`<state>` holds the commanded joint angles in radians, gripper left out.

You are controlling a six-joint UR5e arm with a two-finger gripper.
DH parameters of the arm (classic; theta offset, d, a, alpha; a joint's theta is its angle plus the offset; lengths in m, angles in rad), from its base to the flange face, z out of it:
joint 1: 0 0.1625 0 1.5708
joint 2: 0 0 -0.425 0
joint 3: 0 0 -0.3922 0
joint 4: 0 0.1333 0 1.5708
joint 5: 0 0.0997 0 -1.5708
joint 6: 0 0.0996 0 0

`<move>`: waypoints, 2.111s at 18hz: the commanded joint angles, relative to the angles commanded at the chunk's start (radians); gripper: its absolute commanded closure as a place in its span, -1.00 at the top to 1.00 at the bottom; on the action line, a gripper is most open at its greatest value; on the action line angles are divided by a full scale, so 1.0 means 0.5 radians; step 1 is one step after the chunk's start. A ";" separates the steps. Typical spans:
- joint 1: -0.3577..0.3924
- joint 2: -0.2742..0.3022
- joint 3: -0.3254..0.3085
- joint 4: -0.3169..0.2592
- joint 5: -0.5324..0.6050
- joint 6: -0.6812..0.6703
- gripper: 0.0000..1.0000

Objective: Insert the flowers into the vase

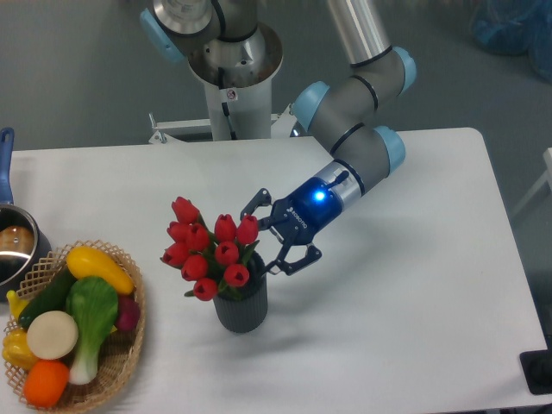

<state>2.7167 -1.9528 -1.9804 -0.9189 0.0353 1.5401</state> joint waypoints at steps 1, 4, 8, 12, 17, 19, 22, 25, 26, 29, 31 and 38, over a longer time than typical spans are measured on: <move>0.012 0.000 -0.003 0.000 0.000 0.000 0.98; 0.037 0.028 0.003 0.000 -0.003 0.003 1.00; 0.064 0.126 0.009 0.000 0.006 0.003 1.00; 0.092 0.254 0.003 -0.003 0.235 0.003 1.00; 0.175 0.411 0.049 0.000 0.729 0.015 1.00; 0.196 0.433 0.116 0.000 0.983 0.021 1.00; 0.260 0.527 0.147 0.000 1.266 -0.003 1.00; 0.380 0.668 0.166 -0.009 1.401 -0.012 1.00; 0.408 0.721 0.187 -0.021 1.490 -0.015 1.00; 0.442 0.804 0.257 -0.043 1.769 -0.125 1.00; 0.439 0.871 0.322 -0.070 1.984 -0.306 1.00; 0.445 0.963 0.365 -0.266 2.674 0.149 1.00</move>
<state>2.9391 -1.4711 -1.7979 -1.0520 1.3725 1.6146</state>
